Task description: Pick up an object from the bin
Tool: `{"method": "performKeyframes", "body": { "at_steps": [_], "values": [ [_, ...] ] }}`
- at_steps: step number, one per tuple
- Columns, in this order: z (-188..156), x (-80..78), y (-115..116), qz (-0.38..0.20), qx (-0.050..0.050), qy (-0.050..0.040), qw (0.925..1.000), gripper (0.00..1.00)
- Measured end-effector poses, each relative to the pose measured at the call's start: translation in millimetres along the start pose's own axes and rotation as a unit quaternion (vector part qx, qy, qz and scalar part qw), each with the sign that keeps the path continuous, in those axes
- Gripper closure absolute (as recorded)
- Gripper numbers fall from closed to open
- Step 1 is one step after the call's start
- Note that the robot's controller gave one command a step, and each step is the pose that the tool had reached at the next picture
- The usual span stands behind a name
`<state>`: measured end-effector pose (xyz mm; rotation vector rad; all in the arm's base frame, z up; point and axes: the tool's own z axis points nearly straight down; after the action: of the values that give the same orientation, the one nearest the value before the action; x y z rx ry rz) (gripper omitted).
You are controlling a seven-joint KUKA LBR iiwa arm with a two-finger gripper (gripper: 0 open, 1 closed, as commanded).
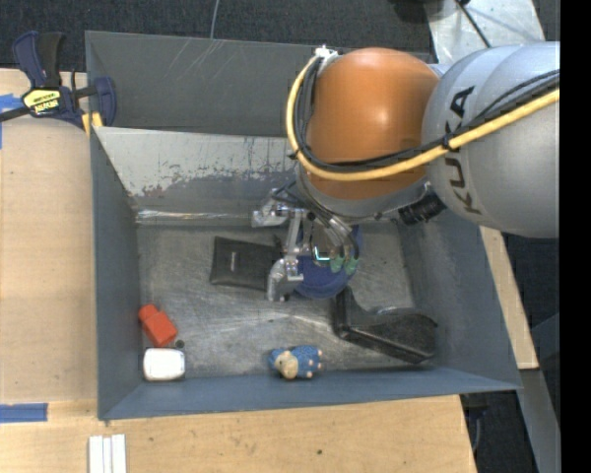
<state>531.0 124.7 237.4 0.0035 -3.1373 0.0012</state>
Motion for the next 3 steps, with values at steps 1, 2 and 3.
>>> {"method": "performKeyframes", "body": {
  "at_steps": [1, 2, 3],
  "values": [
    [126.9, -51.0, -34.7, -0.088, 0.001, -0.0005, 0.9961, 0.00],
    [161.7, -57.8, -51.0, -0.047, -0.003, -0.0038, 0.9989, 0.00],
    [157.4, -64.3, -51.4, -0.047, -0.003, -0.0186, 0.9987, 1.00]
  ]
}}
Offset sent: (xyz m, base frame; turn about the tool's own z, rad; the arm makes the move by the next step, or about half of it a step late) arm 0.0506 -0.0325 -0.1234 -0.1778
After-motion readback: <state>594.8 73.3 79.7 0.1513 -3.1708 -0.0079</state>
